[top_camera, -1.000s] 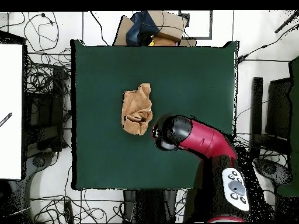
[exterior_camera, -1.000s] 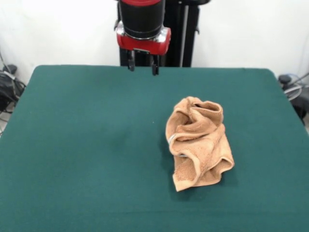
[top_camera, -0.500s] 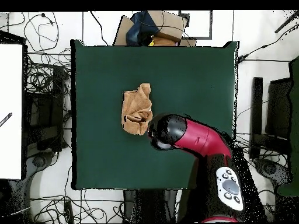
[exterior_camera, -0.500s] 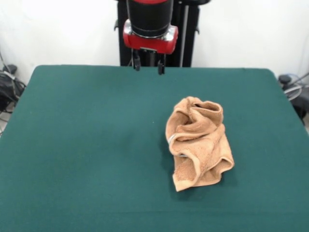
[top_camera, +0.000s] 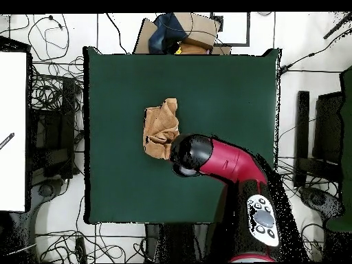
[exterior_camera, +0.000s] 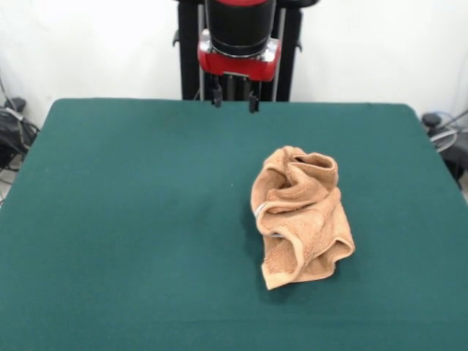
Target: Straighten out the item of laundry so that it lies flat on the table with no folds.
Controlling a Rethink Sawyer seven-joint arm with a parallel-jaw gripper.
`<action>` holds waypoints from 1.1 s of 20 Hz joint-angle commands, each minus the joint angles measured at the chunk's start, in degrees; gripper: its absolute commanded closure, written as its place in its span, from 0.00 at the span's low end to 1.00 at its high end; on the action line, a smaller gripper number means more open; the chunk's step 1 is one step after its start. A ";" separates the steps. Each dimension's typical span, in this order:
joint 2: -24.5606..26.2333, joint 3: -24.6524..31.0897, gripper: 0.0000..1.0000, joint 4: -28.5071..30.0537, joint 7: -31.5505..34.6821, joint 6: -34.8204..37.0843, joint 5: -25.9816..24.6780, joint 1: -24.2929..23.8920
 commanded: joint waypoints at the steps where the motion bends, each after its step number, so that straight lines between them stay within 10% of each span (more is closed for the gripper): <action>1: 1.80 1.56 0.00 1.01 9.55 -0.82 0.17 0.87; 22: 4.26 2.84 0.00 1.78 11.95 -5.18 2.41 1.96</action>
